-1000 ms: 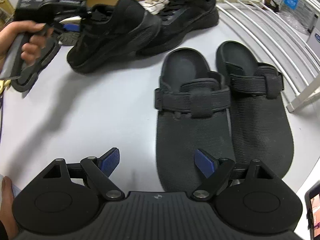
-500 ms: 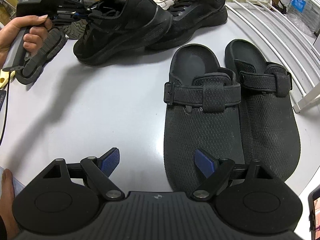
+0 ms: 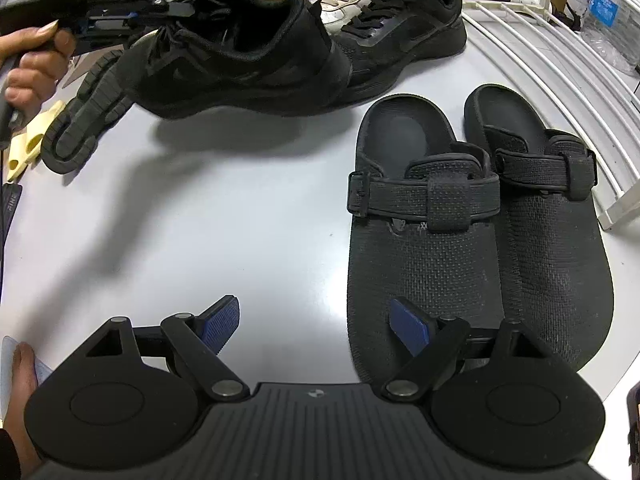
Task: Organize scattered shoes
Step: 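Carry the black sneaker with the left gripper and lower it beside the clogs, then open the left gripper to release the sneaker on the floor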
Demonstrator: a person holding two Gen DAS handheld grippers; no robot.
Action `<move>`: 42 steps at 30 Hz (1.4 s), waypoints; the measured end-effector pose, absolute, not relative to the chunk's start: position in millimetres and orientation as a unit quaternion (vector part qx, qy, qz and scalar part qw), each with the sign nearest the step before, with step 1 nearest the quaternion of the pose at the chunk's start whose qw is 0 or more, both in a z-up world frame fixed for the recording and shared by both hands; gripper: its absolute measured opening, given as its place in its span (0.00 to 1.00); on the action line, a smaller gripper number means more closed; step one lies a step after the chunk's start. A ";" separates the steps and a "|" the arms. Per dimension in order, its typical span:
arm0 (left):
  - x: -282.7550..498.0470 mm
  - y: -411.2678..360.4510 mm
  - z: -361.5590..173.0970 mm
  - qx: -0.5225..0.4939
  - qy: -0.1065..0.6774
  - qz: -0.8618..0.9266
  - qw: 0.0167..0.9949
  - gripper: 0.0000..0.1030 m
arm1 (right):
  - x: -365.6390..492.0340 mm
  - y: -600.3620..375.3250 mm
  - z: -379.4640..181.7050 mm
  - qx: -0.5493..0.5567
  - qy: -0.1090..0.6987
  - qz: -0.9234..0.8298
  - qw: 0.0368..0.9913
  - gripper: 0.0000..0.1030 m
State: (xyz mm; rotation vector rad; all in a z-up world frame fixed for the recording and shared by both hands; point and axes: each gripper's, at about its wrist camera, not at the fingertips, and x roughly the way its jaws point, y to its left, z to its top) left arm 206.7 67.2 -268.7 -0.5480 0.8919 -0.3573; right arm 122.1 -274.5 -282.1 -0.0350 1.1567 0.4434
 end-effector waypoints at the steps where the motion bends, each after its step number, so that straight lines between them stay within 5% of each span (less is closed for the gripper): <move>1: 202.2 68.3 -267.5 -0.259 0.427 -0.174 0.849 0.04 | 121.6 -274.2 -281.9 -0.016 0.542 0.208 0.814 0.84; 34: 81.3 76.1 -315.9 -0.294 0.530 -0.189 0.773 0.04 | 112.2 -252.2 -286.4 -0.020 0.557 0.243 0.794 0.84; 38: 77.3 59.4 -330.1 -0.278 0.558 -0.187 0.759 0.10 | 112.6 -252.8 -287.3 -0.016 0.559 0.242 0.793 0.84; 42: 77.4 55.5 -328.0 -0.267 0.559 -0.201 0.759 0.27 | 111.1 -254.2 -287.9 -0.015 0.560 0.241 0.793 0.84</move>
